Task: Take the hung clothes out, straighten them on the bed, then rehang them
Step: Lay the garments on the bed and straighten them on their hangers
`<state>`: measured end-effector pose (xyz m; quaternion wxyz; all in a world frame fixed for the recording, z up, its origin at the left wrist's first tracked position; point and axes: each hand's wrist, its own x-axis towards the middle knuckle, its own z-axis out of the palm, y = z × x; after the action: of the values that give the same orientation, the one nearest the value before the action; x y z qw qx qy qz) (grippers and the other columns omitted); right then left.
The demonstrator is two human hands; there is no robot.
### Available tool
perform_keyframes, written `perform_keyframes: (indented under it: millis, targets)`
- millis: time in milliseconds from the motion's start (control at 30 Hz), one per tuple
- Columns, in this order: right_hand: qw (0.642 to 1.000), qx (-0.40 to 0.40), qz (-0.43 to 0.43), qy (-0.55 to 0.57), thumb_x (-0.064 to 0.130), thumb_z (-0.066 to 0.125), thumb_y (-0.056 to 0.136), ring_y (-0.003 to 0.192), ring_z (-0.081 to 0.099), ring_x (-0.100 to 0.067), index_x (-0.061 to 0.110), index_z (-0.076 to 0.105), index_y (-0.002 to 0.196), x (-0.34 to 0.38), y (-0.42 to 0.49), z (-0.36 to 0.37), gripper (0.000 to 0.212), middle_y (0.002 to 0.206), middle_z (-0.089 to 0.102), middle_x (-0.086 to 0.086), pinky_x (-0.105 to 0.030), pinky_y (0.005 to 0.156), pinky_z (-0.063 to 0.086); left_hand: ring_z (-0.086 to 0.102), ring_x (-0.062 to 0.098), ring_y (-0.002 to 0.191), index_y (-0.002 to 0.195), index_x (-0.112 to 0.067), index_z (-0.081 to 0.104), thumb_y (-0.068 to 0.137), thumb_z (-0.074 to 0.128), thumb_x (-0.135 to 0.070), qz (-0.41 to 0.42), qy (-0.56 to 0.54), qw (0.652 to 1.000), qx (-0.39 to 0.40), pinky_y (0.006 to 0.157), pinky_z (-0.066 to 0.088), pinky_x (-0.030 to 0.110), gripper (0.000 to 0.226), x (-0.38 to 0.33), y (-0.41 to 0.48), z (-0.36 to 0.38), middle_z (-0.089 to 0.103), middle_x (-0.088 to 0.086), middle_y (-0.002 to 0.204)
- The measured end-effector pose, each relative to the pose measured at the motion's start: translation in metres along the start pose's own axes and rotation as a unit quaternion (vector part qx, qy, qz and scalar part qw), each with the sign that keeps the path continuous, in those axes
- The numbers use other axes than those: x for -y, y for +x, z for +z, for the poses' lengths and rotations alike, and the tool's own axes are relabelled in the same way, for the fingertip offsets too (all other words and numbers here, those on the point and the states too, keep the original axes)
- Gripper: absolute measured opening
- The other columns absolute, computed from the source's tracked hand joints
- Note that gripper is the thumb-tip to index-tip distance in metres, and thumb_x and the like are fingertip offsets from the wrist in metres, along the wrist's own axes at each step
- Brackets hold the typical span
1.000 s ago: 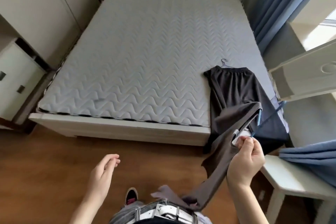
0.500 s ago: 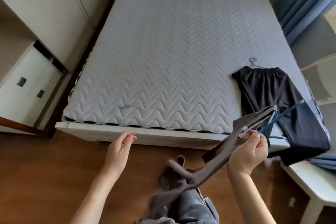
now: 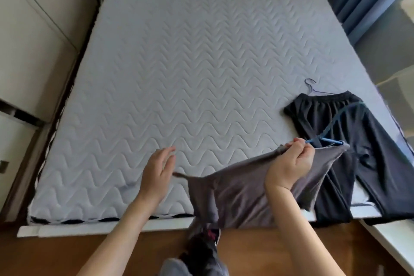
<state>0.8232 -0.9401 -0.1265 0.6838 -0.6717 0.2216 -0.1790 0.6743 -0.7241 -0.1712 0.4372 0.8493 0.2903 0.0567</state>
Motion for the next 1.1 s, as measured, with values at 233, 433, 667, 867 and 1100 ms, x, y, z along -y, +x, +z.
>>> perform_keyframes:
  millis: [233, 433, 667, 867, 1100]
  targets:
    - [0.997, 0.048, -0.013, -0.062, 0.016, 0.046, 0.098, 0.062, 0.052, 0.005, 0.024, 0.049, 0.074, -0.129, 0.075, 0.127, 0.025, 0.07, 0.056, 0.007, -0.012, 0.067, 0.039, 0.05, 0.034, 0.127, 0.132, -0.001, 0.057, 0.091, 0.041, -0.025, 0.043, 0.12, 0.992, -0.019, 0.108, 0.035, 0.037, 0.05, 0.098, 0.217, 0.091, 0.056, 0.018, 0.136]
    - [0.99, 0.09, -0.024, -0.105, 0.019, 0.048, 0.098, 0.068, 0.055, -0.016, 0.011, 0.051, 0.075, -0.258, 0.13, 0.219, 0.024, 0.069, 0.059, 0.002, -0.027, 0.068, 0.042, 0.051, 0.038, 0.126, 0.132, -0.004, 0.057, 0.087, 0.033, -0.035, 0.05, 0.276, 0.959, -0.035, 0.105, 0.035, 0.05, 0.06, 0.241, 0.35, 0.17, 0.053, 0.022, 0.139]
    - [0.978, 0.112, -0.009, -0.178, 0.019, 0.045, 0.098, 0.058, 0.048, 0.001, 0.017, 0.043, 0.07, -0.345, 0.154, 0.302, 0.029, 0.067, 0.049, 0.007, -0.007, 0.058, 0.037, 0.048, 0.033, 0.127, 0.138, -0.021, 0.053, 0.089, 0.044, -0.03, 0.071, 0.339, 0.93, -0.12, 0.11, 0.033, 0.049, 0.05, 0.292, 0.371, 0.195, 0.053, 0.009, 0.142]
    - [0.968, 0.128, 0.003, -0.216, 0.019, 0.041, 0.1, 0.062, 0.044, -0.003, 0.006, 0.047, 0.085, -0.365, 0.176, 0.372, 0.021, 0.07, 0.047, 0.007, -0.006, 0.058, 0.038, 0.049, 0.035, 0.126, 0.136, -0.018, 0.057, 0.087, 0.045, -0.029, 0.091, 0.334, 0.925, -0.154, 0.108, 0.034, 0.051, 0.051, 0.298, 0.374, 0.198, 0.056, 0.01, 0.139]
    - [0.858, 0.232, -0.038, -0.457, 0.018, 0.036, 0.099, 0.077, 0.055, -0.029, 0.009, 0.045, 0.067, -0.387, 0.201, 0.412, 0.035, 0.069, 0.051, -0.006, -0.024, 0.062, 0.029, 0.048, 0.034, 0.128, 0.137, -0.02, 0.056, 0.087, 0.044, -0.031, 0.085, 0.339, 0.924, -0.155, 0.108, 0.034, 0.053, 0.053, 0.295, 0.371, 0.198, 0.055, 0.008, 0.142]
